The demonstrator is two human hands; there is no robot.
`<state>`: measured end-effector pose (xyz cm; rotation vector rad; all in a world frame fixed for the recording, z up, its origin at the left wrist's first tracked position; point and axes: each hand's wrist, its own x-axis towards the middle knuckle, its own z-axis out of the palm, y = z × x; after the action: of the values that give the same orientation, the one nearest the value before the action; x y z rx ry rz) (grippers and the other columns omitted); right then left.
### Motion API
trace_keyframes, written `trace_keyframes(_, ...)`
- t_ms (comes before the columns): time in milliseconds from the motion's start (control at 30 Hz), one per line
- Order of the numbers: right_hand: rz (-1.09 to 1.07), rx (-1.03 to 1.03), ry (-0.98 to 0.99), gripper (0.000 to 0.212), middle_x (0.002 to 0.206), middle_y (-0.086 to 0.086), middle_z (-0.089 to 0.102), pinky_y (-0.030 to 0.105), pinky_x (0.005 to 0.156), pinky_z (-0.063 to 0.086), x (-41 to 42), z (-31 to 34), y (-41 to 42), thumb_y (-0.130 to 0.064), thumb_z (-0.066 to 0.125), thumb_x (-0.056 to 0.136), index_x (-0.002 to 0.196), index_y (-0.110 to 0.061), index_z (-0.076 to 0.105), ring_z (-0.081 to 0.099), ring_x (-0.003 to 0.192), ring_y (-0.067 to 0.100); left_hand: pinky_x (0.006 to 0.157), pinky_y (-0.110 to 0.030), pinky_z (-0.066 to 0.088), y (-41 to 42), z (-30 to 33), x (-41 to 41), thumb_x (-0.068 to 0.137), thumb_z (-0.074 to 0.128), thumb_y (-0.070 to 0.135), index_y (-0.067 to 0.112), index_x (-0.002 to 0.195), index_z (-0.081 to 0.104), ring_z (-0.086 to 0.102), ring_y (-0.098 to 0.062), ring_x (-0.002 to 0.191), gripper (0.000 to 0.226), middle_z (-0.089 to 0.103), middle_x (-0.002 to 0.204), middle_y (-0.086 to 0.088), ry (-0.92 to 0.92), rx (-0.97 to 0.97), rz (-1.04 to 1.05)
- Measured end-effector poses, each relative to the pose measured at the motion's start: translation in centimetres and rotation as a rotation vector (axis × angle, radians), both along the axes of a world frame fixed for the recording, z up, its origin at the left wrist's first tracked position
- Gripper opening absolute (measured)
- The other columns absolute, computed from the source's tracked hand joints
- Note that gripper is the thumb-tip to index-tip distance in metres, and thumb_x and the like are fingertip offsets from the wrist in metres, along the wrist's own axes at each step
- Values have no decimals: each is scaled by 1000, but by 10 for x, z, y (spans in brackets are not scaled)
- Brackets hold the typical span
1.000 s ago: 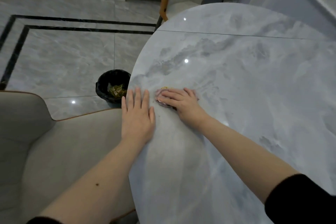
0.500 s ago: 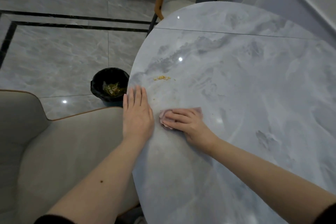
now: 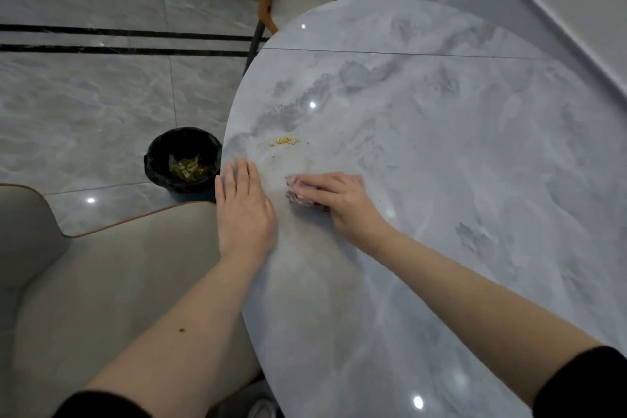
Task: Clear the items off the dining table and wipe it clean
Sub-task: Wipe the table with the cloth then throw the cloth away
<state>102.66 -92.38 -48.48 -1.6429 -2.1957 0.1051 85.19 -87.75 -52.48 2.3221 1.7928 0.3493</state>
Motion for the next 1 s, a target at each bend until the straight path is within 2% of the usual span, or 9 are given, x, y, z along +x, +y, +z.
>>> trace_keyframes(67, 117, 42, 27, 32, 128, -4, 61, 36, 88, 43, 7, 1, -41, -10, 46, 98, 121, -25, 61, 59, 111, 16, 119, -43, 7, 0, 1, 0, 89, 13, 26, 2, 146, 24, 15, -31, 144, 63, 24, 154, -15, -12, -8, -4)
trace_keyframes(233, 429, -27, -84, 40, 134, -2, 51, 26, 112, 18, 2, -29, -94, -18, 23, 104, 126, -17, 56, 37, 127, 14, 119, -44, 9, 0, 0, -1, 87, 10, 28, 1, 145, 25, 18, -31, 144, 66, 26, 153, -15, -24, -1, -8)
trace_keyframes(333, 460, -82, -60, 40, 130, -11, 55, 25, 109, 21, -2, -49, -62, -30, 23, 104, 124, -30, 57, 42, 124, 8, 118, -43, 7, 1, -1, 0, 88, 10, 27, 1, 145, 25, 18, -32, 144, 64, 26, 153, -15, -28, 6, -8)
trace_keyframes(400, 224, -108, -118, 37, 127, -5, 61, 33, 108, 31, 12, -47, -38, -25, 32, 99, 122, -26, 61, 50, 121, 16, 119, -42, 6, 1, -2, 0, 94, 20, 23, 2, 146, 24, 15, -31, 144, 57, 23, 154, -14, -32, 8, -2)
trace_keyframes(467, 17, -72, -12, 37, 124, 0, 64, 39, 95, 42, 17, -36, -19, -17, 38, 93, 117, -21, 67, 60, 110, 24, 119, -42, 4, 1, -3, 0, 96, 30, 19, 3, 147, 22, 12, -30, 145, 54, 20, 155, -13, -36, 7, 0)
trace_keyframes(567, -250, -24, 99, 43, 123, -9, 64, 41, 86, 46, 23, -17, -12, -16, 38, 87, 115, -31, 66, 61, 104, 22, 120, -42, 4, -1, -3, -1, 96, 33, 18, 2, 147, 22, 11, -29, 145, 54, 19, 156, -13, -40, 3, 5)
trace_keyframes(667, -698, 61, 218, 44, 123, -9, 62, 42, 87, 48, 55, -5, -29, -7, 47, 85, 117, -32, 64, 58, 107, 22, 119, -43, 7, -2, -3, -1, 96, 34, 17, 1, 146, 23, 13, -30, 145, 54, 21, 155, -14, -41, 9, 1)
trace_keyframes(800, -1290, -76, 372, 30, 119, 1, 57, 43, 90, 44, 109, 6, -55, -39, 42, 95, 115, -28, 62, 55, 104, 30, 119, -44, 10, -2, -3, 2, 94, 38, 15, -3, 144, 27, 18, -34, 143, 55, 26, 152, -18, -43, 27, 5)
trace_keyframes(1000, -1461, -200, 310, 36, 136, 8, 43, 42, 97, 31, 80, 2, -31, -12, 32, 98, 128, -22, 49, 39, 114, 35, 118, -43, 8, -1, -6, 4, 93, 36, 15, -3, 144, 25, 17, -35, 143, 56, 25, 152, -19, -2, 36, 9)
